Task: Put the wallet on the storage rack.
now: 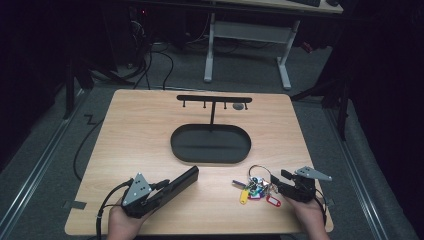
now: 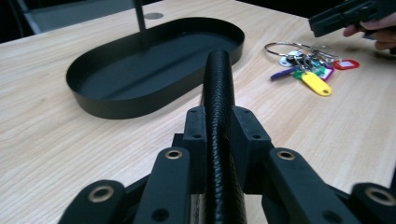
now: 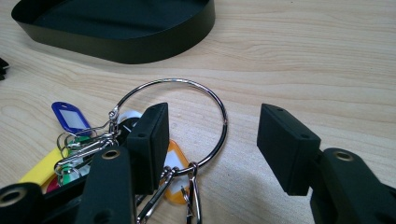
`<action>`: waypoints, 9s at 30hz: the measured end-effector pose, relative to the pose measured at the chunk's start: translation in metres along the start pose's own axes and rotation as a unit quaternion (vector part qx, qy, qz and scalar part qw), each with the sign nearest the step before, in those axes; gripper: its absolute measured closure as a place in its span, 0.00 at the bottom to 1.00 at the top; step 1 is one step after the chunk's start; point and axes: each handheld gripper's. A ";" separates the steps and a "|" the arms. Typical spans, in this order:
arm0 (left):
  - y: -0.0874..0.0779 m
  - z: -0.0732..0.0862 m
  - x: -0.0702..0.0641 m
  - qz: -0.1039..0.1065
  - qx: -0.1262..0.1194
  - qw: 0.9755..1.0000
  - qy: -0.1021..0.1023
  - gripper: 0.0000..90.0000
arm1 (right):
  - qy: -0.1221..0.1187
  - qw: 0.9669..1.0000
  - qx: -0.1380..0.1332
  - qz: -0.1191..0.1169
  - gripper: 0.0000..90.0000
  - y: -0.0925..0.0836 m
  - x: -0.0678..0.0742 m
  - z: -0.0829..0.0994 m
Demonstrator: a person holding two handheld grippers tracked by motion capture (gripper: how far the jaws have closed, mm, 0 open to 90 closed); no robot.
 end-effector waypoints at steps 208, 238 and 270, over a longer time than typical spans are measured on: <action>0.193 -0.109 -0.012 -0.077 0.253 0.870 0.415 0.70 | 0.048 0.998 -0.007 -0.028 0.49 -0.013 -0.014 0.009; 0.103 -0.036 -0.004 -0.038 0.156 0.971 0.179 0.54 | 0.039 0.999 0.001 -0.030 0.49 -0.010 -0.011 0.009; 0.004 0.038 0.035 -0.090 0.086 0.991 0.046 0.44 | -0.008 0.996 0.076 -0.042 0.56 0.006 0.016 -0.015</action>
Point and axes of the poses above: each handheld gripper's, and its own axes: y roughly forward along the jaws, z roughly out of its underside, x roughly to its left, and after that the axes turned 4 degrees about -y, right-handed
